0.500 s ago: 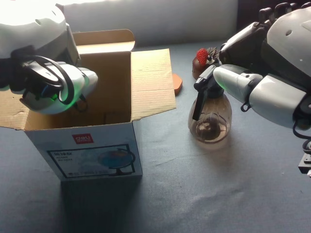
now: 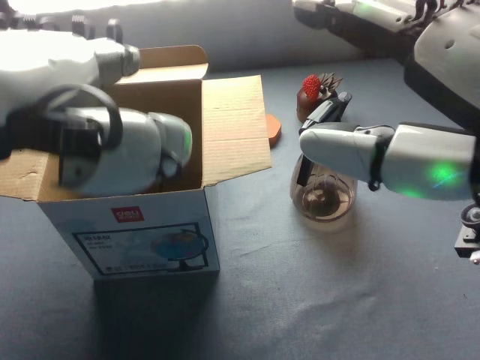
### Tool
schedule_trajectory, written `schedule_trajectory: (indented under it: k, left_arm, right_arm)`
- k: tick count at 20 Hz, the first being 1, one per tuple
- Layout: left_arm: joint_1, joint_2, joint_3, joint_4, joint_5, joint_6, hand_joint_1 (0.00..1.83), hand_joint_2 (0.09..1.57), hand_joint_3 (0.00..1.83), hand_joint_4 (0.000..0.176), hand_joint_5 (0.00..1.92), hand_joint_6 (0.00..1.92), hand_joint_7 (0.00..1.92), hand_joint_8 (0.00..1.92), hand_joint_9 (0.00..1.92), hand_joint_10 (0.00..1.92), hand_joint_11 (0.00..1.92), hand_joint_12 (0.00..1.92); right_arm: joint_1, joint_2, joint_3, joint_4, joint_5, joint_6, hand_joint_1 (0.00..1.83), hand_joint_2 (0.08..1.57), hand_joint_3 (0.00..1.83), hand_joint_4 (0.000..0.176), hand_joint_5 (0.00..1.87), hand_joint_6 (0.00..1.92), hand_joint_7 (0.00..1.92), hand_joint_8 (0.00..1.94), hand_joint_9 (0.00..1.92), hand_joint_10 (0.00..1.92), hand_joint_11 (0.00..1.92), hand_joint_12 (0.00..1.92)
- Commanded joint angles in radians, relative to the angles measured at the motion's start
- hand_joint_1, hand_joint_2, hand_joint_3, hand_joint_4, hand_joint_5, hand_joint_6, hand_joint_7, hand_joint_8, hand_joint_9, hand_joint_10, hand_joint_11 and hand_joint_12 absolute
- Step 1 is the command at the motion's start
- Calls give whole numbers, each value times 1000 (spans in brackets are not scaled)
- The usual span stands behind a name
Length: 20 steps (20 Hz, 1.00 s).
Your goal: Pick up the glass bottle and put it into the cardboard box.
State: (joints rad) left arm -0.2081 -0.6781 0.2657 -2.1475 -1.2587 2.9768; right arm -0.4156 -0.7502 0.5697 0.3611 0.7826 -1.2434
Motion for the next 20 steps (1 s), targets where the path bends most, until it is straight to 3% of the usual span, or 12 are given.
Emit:
schedule_trajectory:
  k: [1,2,5,6,8,11,14,20]
  left_arm:
    - [-24,-5,-16,67,-43,-3,20,1266,8,0,53,1,84,0,81,2,0,202]
    - [-41,-9,-41,47,-89,-6,20,1266,8,0,53,1,84,0,81,2,0,202]
    - [-77,-24,-110,-3,-214,-44,28,1262,3,0,53,3,78,0,74,0,0,172]
    - [-93,-27,-128,-16,-245,-47,28,1263,3,0,54,3,78,0,74,0,0,171]
    - [-100,-33,-159,-28,-294,-77,29,1268,5,0,59,4,78,0,74,0,0,169]
    - [-68,-35,-209,-28,-330,-173,32,1271,6,0,59,4,78,0,74,0,0,167]
    - [-30,-36,-247,-28,-345,-235,33,1274,6,0,59,3,77,0,74,0,0,166]
    - [68,-36,-290,-16,-359,-334,32,1274,5,0,58,2,77,0,68,0,0,159]
  right_arm:
    - [-4,7,17,-111,138,93,380,1103,14,0,212,54,222,1,140,99,0,437]
    - [-27,9,53,-205,148,211,380,1103,14,0,212,54,222,1,140,99,0,437]
    - [-19,12,143,-365,66,493,878,1007,0,0,152,16,163,0,110,65,0,351]
    - [-4,10,172,-418,12,571,966,997,0,0,151,15,161,0,109,62,0,340]
    - [39,4,229,-544,-95,724,1103,992,0,0,159,16,170,3,111,57,0,324]
    - [102,-13,307,-789,-234,970,1129,992,0,0,151,9,181,4,115,50,0,294]
    - [145,-33,347,-894,-335,1072,1117,988,0,0,173,15,181,2,112,40,0,259]
    - [213,-82,392,-897,-458,1071,1098,985,0,0,163,9,175,0,111,36,0,248]
